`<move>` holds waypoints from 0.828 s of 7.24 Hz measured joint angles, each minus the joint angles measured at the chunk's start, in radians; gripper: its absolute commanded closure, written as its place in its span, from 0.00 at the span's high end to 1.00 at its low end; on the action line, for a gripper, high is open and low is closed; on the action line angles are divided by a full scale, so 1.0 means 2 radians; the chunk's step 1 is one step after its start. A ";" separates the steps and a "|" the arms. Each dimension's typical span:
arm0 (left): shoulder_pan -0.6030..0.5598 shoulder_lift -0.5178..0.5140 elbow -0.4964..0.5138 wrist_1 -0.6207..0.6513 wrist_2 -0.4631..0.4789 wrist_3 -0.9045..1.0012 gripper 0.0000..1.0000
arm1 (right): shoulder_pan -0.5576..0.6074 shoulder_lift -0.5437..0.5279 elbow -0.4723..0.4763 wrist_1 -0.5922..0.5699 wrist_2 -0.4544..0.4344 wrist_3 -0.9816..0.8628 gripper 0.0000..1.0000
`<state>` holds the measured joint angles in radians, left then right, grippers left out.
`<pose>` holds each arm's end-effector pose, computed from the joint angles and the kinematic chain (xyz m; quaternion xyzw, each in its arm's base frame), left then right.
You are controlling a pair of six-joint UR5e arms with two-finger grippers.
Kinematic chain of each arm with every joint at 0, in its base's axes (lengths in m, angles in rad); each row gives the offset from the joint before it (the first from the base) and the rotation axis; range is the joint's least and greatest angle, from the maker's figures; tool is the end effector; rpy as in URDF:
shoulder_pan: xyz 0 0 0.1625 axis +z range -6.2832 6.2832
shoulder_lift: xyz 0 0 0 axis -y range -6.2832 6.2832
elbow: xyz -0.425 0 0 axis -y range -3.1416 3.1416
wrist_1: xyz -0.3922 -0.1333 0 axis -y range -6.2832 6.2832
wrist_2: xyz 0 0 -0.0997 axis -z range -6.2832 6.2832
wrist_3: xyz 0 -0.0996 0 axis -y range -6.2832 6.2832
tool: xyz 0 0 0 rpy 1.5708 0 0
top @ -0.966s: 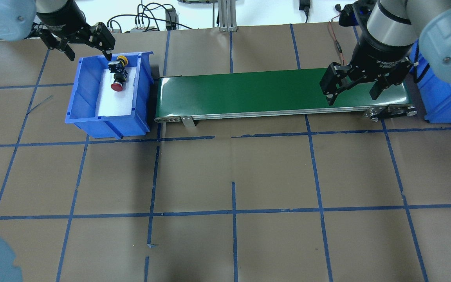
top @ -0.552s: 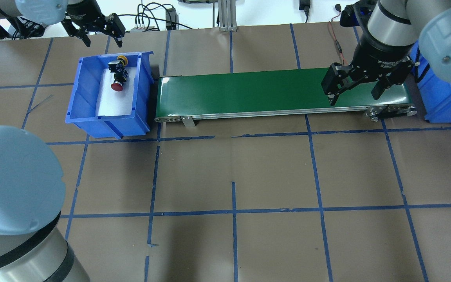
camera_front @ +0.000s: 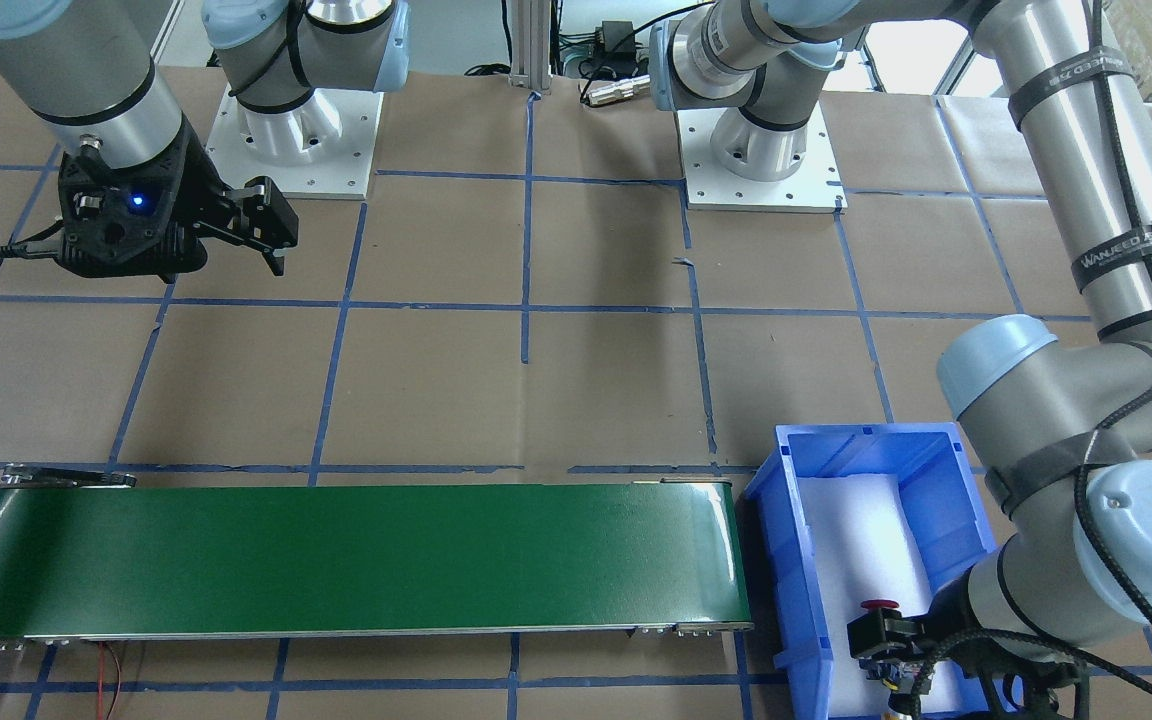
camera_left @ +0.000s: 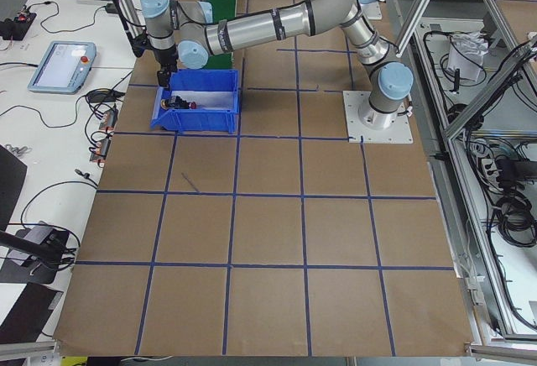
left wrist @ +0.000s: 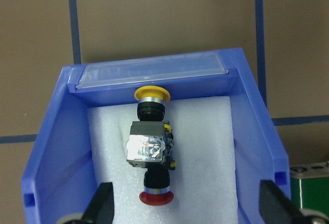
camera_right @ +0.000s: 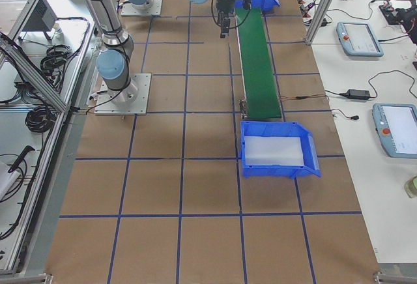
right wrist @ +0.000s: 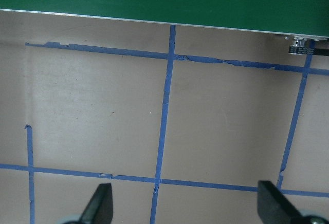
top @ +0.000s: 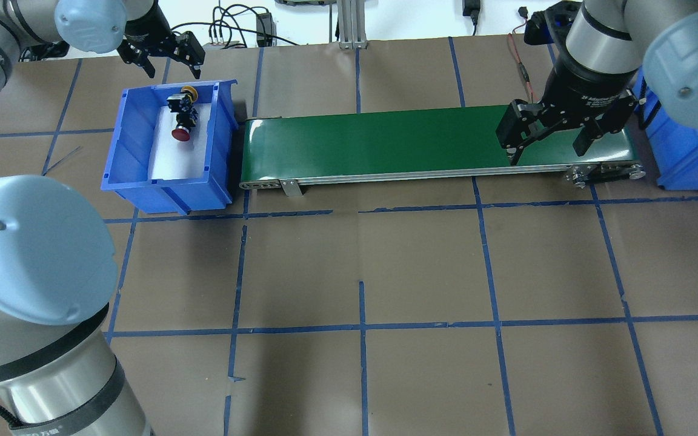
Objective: Transport two buttons from left to right
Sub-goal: 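Lower the left gripper into the near blue bin over the yellow button, then close the left gripper on the yellow-capped button and lift it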
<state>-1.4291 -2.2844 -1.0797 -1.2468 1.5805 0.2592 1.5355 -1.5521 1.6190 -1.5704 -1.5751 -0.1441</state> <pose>-0.0223 -0.7810 0.3083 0.0584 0.9970 -0.0487 0.0148 0.1154 -0.4964 0.4551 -0.0544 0.9979 0.0337 0.0009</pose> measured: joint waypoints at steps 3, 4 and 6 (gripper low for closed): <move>0.020 -0.014 -0.005 0.007 -0.011 0.019 1.00 | 0.001 0.001 -0.001 -0.025 -0.006 0.000 1.00; 0.021 -0.021 -0.006 0.008 -0.013 0.020 1.00 | 0.001 0.001 -0.002 -0.026 -0.015 0.000 1.00; 0.020 -0.030 -0.007 0.008 -0.014 0.019 0.85 | 0.001 0.000 -0.006 -0.026 -0.024 0.000 1.00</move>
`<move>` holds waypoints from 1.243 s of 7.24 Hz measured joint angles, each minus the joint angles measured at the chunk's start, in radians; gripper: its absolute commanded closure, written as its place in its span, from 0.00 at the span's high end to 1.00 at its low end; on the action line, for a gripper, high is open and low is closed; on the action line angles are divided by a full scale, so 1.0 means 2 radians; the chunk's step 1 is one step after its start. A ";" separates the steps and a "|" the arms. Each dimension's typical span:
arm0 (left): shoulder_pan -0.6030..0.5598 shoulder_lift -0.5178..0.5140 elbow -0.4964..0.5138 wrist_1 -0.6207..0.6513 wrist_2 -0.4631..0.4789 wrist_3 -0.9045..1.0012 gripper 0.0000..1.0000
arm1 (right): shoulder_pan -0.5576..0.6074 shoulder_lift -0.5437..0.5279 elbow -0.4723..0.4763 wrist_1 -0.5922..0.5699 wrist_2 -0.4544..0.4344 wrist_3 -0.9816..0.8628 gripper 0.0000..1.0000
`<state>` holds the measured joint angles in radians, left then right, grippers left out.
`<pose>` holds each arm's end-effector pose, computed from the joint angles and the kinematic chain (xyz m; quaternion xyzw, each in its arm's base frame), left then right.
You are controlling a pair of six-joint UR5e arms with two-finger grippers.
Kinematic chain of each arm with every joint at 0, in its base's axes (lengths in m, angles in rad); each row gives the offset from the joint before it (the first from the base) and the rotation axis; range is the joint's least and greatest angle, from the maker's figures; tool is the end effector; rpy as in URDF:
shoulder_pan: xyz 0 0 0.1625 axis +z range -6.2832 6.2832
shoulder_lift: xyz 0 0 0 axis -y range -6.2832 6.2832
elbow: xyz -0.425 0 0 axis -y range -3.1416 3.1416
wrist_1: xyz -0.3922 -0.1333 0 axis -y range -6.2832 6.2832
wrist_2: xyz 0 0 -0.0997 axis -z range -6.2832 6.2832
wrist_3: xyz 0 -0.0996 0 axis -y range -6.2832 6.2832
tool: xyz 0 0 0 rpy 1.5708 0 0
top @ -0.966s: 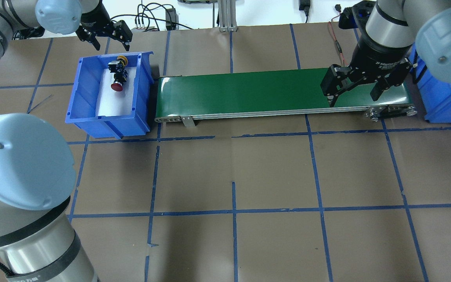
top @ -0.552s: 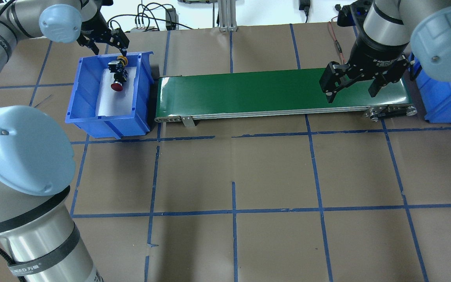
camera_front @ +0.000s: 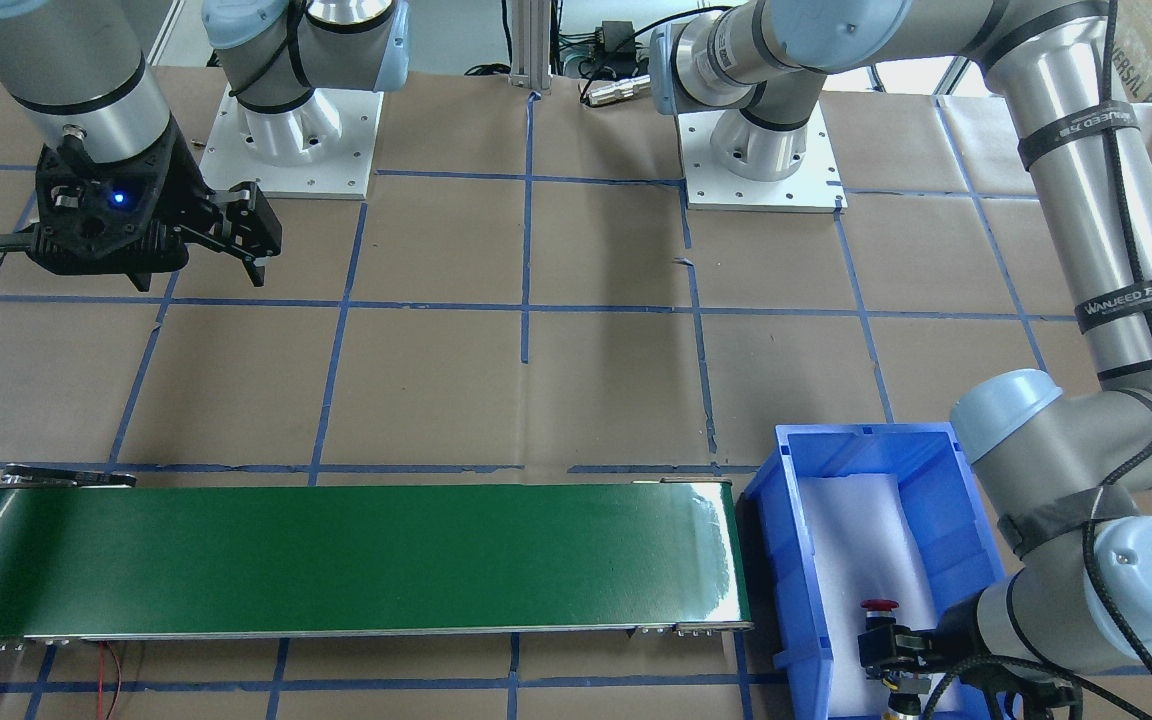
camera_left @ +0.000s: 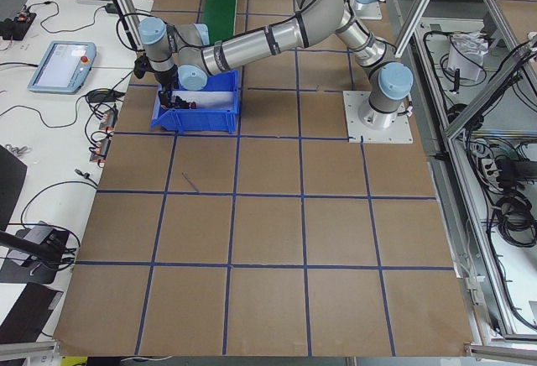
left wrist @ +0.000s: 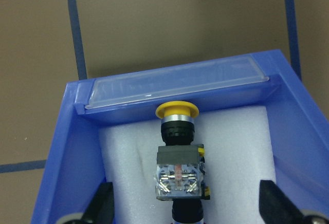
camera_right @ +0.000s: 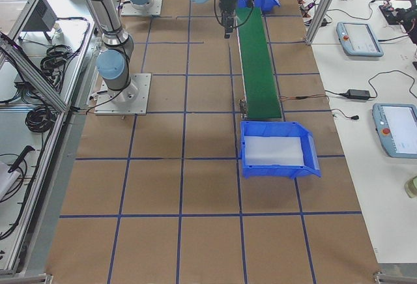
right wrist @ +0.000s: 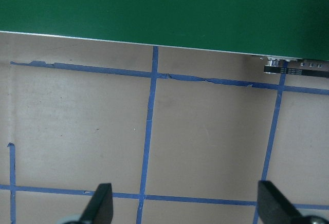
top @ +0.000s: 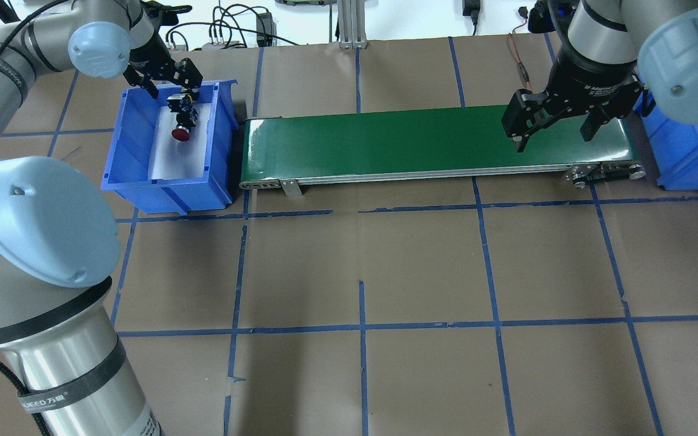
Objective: Transport two buttons from left to right
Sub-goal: 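Close the left gripper on the yellow-capped button and lift it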
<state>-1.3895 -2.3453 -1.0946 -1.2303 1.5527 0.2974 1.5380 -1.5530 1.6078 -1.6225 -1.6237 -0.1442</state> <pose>0.0070 -0.7876 0.2557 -0.0582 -0.9980 0.0226 0.0038 0.1116 -0.5025 0.4662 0.0557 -0.9981 -0.0039 0.0262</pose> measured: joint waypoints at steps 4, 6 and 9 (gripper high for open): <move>-0.003 -0.006 -0.009 0.003 0.001 -0.001 0.10 | 0.000 -0.002 0.003 0.000 -0.001 0.000 1.00; -0.002 0.006 -0.006 0.010 0.001 0.001 0.10 | 0.000 -0.002 0.004 0.000 -0.001 0.001 1.00; -0.006 0.074 -0.005 -0.023 0.004 -0.003 0.11 | 0.000 0.001 0.004 0.000 -0.002 0.000 1.00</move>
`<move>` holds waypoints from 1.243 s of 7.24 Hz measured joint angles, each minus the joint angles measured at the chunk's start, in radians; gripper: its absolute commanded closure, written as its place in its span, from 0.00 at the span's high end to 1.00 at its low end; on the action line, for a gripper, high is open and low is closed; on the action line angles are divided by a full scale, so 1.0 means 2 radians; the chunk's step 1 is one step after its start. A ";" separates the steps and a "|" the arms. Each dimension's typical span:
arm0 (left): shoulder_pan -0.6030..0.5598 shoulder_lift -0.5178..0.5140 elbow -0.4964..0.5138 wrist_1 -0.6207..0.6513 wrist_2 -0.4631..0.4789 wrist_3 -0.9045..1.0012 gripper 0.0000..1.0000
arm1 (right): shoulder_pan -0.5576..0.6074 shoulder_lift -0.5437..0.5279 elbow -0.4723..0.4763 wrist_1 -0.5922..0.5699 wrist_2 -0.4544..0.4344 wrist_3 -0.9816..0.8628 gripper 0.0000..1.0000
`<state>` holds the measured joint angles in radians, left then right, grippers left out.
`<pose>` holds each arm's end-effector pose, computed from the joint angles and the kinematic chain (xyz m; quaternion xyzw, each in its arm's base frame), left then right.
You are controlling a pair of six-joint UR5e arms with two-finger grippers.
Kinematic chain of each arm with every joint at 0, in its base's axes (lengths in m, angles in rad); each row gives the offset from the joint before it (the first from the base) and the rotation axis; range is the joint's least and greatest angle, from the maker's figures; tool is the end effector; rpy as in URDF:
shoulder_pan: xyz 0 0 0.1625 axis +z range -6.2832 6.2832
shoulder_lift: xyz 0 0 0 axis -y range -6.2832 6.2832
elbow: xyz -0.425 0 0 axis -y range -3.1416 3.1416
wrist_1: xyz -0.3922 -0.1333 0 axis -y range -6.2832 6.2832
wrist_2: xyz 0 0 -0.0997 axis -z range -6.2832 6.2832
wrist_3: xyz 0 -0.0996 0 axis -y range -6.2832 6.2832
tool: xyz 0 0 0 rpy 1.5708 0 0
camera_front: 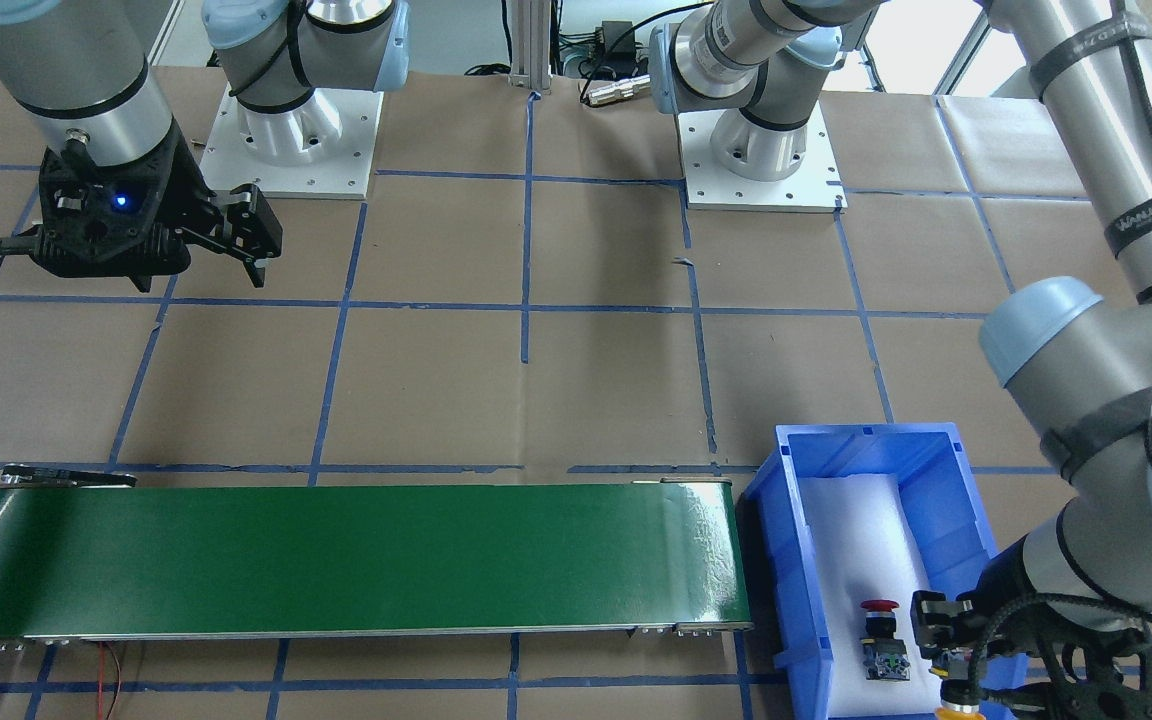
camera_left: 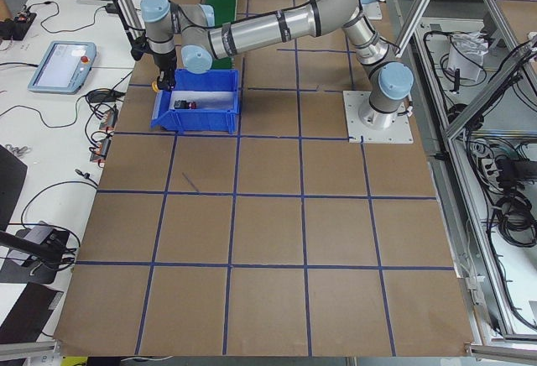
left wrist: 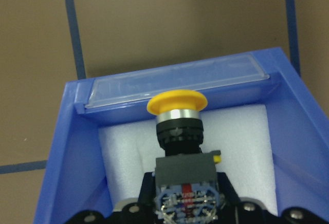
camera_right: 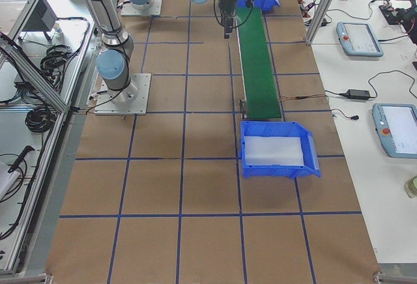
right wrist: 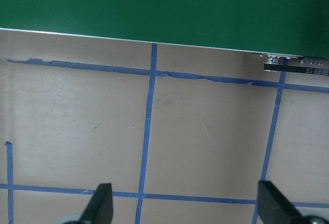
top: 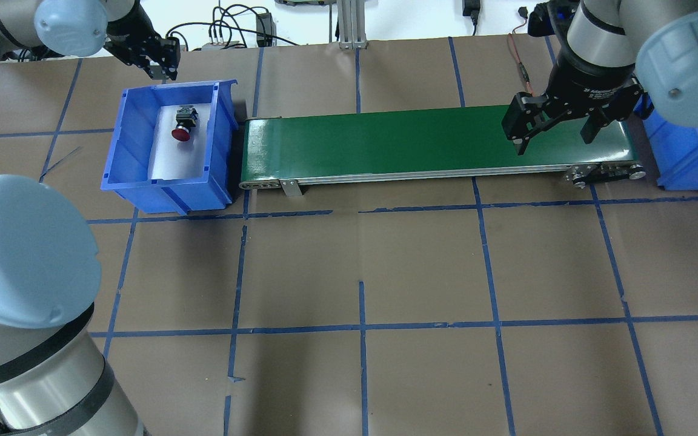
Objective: Transport two buttons from left to right
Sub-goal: 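Close the left gripper on the yellow-capped button and lift it, then carry the yellow button onto the conveyor start and open the left gripper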
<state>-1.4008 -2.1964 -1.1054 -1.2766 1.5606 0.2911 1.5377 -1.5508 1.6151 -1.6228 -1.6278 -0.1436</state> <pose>-0.0058 -0.7601 0.3591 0.0607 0.9959 -0.0663 0.0103 0.1111 -0.5023 0.4616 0.0554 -0.9980 -0.0086 0.0278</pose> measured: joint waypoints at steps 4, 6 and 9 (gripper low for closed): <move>-0.078 0.062 -0.010 -0.034 0.003 -0.114 0.11 | 0.000 0.001 -0.002 -0.004 -0.001 0.000 1.00; -0.129 0.057 -0.025 -0.026 0.003 -0.184 0.11 | 0.001 0.004 0.000 -0.002 0.000 0.001 1.00; -0.147 0.038 -0.072 0.004 -0.001 -0.213 0.12 | 0.001 0.012 0.001 0.005 -0.001 0.000 1.00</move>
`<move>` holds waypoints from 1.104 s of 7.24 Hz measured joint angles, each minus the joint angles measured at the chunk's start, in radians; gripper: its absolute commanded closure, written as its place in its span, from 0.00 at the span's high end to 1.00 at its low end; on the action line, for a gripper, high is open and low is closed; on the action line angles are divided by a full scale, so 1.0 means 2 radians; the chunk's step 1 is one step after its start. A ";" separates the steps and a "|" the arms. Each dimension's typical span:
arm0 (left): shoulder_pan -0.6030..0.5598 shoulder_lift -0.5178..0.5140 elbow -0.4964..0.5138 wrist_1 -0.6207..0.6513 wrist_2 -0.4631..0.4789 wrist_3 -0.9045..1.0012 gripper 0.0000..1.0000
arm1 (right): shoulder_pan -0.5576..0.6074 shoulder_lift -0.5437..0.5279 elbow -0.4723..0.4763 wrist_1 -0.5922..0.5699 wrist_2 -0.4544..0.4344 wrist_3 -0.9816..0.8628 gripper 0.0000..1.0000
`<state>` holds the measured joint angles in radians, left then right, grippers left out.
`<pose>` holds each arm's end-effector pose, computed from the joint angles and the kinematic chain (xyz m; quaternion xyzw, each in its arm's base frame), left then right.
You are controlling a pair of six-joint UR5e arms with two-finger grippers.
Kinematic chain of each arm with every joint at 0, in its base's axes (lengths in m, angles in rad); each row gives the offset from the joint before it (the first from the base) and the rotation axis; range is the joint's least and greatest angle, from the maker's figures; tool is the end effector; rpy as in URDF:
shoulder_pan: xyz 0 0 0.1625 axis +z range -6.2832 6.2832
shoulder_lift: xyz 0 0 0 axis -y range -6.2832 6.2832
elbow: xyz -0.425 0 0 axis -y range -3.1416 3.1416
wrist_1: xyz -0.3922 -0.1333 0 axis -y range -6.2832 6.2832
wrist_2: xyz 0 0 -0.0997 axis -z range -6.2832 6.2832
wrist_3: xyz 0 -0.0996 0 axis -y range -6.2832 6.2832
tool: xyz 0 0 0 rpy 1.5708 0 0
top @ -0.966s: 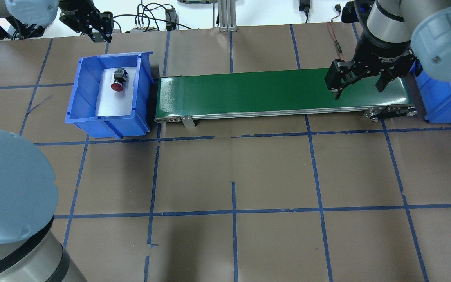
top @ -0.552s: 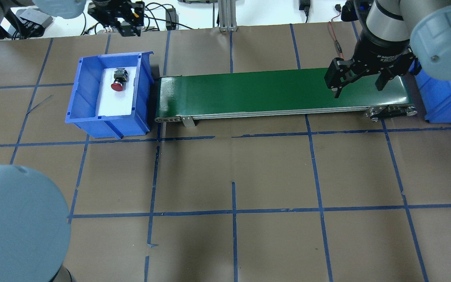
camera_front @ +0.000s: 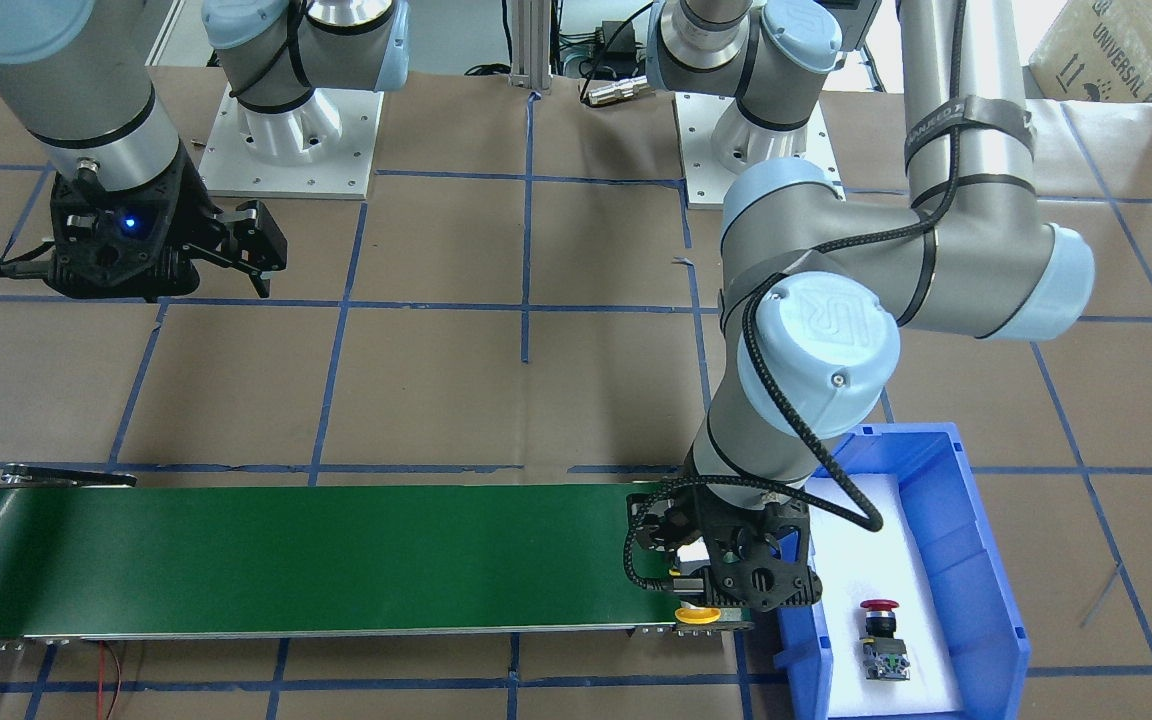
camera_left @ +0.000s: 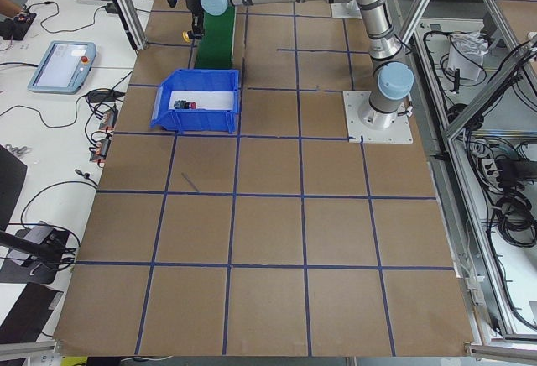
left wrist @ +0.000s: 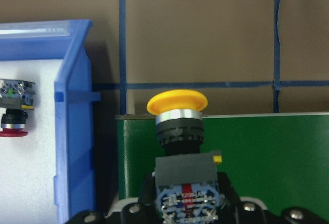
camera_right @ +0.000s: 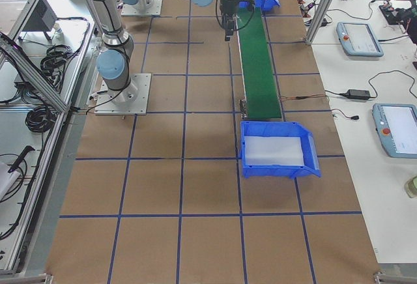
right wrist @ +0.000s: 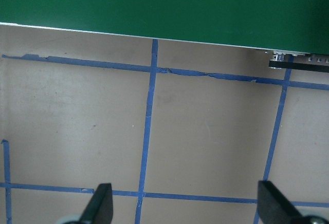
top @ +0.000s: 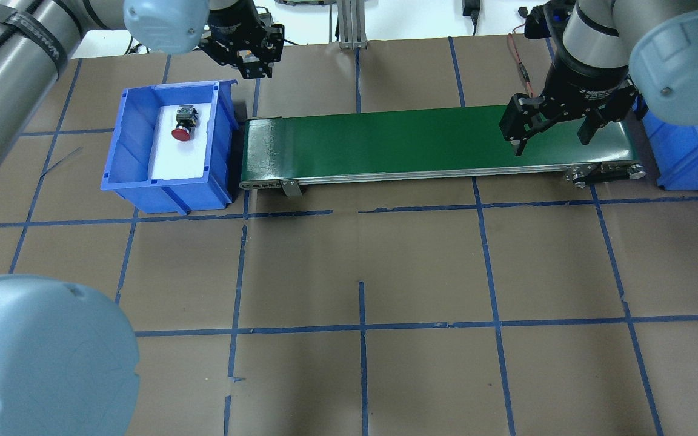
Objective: Transport two buttons from left to right
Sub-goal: 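Carry the yellow button onto the conveyor start and open the left gripper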
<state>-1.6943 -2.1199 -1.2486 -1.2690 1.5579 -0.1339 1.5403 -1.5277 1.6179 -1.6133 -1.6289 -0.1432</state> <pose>-0.2211 -0.6888 0.3449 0.0050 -0.9993 0.0363 0.0112 0.1121 -0.5074 0.4477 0.0570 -0.9977 -0.0263 0.0269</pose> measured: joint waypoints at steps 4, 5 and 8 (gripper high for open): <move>-0.020 -0.031 -0.016 0.030 0.003 -0.028 1.00 | 0.001 0.010 0.000 0.005 0.003 0.002 1.00; -0.021 -0.033 -0.017 0.034 0.005 -0.029 1.00 | 0.001 0.020 -0.003 0.004 0.004 0.002 1.00; -0.008 -0.028 -0.005 0.034 0.011 -0.018 1.00 | 0.002 0.054 -0.007 0.008 0.005 0.005 1.00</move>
<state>-1.7103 -2.1759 -1.2590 -1.2008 1.5804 -0.1698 1.5437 -1.4193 1.6049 -1.5970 -1.6183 -0.1326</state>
